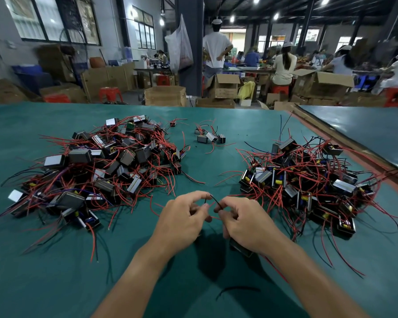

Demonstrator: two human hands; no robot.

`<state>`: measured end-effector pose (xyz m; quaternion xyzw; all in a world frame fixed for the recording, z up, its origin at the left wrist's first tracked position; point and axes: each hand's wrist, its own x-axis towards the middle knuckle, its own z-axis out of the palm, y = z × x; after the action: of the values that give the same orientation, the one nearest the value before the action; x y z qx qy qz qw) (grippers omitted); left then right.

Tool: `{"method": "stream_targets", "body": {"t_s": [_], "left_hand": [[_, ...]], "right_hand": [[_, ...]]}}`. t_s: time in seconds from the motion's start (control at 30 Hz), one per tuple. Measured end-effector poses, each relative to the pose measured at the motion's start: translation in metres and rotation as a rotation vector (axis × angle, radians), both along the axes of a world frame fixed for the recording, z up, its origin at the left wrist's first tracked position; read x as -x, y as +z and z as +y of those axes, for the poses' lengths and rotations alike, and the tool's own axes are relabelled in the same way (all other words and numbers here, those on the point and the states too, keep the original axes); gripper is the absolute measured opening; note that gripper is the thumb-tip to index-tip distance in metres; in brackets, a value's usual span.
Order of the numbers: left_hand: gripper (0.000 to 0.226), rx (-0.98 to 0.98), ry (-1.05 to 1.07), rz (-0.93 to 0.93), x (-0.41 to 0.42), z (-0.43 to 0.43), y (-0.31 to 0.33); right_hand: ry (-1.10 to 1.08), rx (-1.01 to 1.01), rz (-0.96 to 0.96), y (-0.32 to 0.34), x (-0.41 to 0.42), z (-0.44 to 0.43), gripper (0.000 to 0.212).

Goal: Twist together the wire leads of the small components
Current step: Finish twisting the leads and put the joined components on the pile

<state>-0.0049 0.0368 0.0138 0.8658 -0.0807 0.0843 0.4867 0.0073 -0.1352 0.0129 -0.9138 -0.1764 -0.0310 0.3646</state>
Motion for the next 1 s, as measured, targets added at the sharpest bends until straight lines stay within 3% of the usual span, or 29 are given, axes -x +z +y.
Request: {"method": "stream_targets", "body": {"t_s": [0.1,0.27,0.33,0.47,0.7,0.77,1.0], "left_hand": [[0.013,-0.022,-0.002,-0.011,0.000,-0.001,0.001],[0.028,-0.064,0.005,-0.072,0.000,-0.002,0.001],[0.024,-0.012,0.004,-0.056,-0.001,-0.004,-0.001],[0.023,0.154,-0.005,-0.026,-0.003,-0.006,-0.002],[0.019,0.206,-0.015,-0.049,-0.003,-0.007,-0.003],[0.019,0.190,0.000,-0.059,-0.003,-0.006,-0.002],[0.032,0.140,-0.071,-0.040,0.000,-0.006,0.005]], "right_hand": [[0.018,0.003,-0.009,-0.001,0.001,0.001,0.012],[0.044,0.037,-0.057,-0.001,0.000,-0.002,0.013],[0.053,0.050,-0.056,0.000,0.000,-0.002,0.011],[0.072,0.072,-0.053,0.001,0.001,-0.002,0.031],[0.104,0.127,-0.068,0.003,0.003,0.000,0.028],[0.117,0.134,-0.103,0.003,0.003,0.000,0.015],[0.016,-0.201,-0.229,0.009,0.004,-0.003,0.015]]}}
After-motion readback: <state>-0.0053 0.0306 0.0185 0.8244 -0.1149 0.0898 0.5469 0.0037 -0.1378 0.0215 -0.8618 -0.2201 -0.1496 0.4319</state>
